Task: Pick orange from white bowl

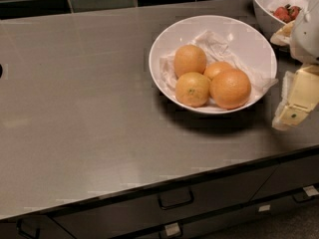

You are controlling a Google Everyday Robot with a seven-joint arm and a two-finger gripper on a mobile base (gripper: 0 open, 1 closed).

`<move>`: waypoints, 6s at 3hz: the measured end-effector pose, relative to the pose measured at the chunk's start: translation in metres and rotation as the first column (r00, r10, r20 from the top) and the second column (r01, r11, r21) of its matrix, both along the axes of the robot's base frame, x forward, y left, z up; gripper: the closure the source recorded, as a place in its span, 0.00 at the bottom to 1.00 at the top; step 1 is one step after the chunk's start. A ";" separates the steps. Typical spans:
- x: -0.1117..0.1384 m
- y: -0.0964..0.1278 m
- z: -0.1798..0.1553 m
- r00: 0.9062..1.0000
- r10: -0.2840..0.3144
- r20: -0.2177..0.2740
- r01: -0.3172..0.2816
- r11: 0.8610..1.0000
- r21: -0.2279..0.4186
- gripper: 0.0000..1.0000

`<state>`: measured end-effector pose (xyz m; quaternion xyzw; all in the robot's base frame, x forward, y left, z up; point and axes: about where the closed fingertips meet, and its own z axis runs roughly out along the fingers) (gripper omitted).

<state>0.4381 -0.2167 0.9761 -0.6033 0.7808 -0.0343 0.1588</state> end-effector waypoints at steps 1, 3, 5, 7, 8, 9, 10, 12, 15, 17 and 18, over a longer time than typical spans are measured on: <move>0.000 0.000 0.000 1.000 0.000 0.000 0.000 1.000 0.000 0.00; 0.030 0.001 -0.035 0.993 -0.117 0.017 0.110 0.964 0.244 0.00; 0.037 0.003 -0.034 0.990 -0.139 0.017 0.129 0.955 0.265 0.07; 0.048 0.015 -0.035 0.985 -0.173 0.005 0.163 0.934 0.319 0.19; 0.054 0.017 -0.041 0.980 -0.197 0.000 0.185 0.922 0.341 0.24; 0.062 0.012 -0.045 0.969 -0.245 0.021 0.221 0.904 0.367 0.24; 0.067 0.009 -0.046 0.957 -0.287 0.046 0.248 0.888 0.387 0.24; 0.072 0.010 -0.045 0.936 -0.339 0.091 0.274 0.867 0.417 0.27; 0.076 0.030 -0.054 0.945 -0.317 0.076 0.253 0.859 0.444 0.33; 0.079 0.039 -0.066 0.951 -0.305 0.056 0.247 0.855 0.457 0.36; 0.081 0.040 -0.071 0.952 -0.301 0.048 0.247 0.854 0.458 0.36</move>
Offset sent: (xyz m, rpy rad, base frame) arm 0.0345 -0.0137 -0.0424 0.3106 -0.0517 -0.1811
